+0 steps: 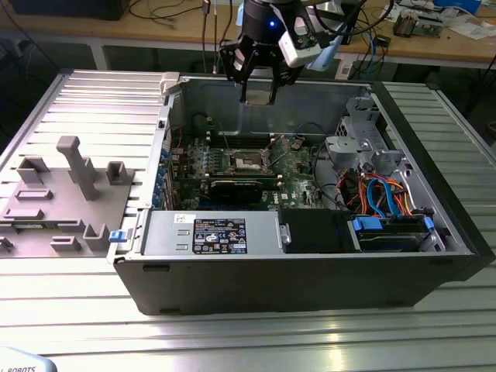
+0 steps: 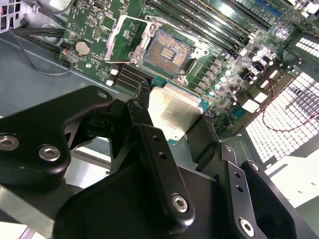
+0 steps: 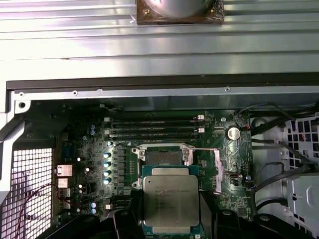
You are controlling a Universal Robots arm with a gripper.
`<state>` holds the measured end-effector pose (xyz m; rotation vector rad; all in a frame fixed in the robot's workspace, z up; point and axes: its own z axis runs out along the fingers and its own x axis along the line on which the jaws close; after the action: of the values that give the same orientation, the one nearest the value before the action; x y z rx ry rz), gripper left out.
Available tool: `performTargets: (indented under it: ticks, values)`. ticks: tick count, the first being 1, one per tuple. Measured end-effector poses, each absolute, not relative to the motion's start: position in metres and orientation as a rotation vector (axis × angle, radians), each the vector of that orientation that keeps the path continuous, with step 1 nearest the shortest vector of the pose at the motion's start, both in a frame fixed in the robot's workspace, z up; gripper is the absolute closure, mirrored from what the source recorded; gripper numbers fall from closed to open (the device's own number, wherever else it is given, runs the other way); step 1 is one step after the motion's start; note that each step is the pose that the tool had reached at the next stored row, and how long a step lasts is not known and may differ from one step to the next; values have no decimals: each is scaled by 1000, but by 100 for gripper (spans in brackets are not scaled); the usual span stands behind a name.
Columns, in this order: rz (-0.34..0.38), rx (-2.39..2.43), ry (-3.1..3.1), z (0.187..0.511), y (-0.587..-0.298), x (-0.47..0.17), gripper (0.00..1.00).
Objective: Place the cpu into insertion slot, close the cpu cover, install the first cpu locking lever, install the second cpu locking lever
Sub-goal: 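Place the cpu into insertion slot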
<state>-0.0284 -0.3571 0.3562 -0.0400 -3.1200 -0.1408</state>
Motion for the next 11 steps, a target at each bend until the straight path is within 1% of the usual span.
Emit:
performTargets:
  ticks: [11]
  values:
    - [-141,-40,-3120,353,-357,-28,46]
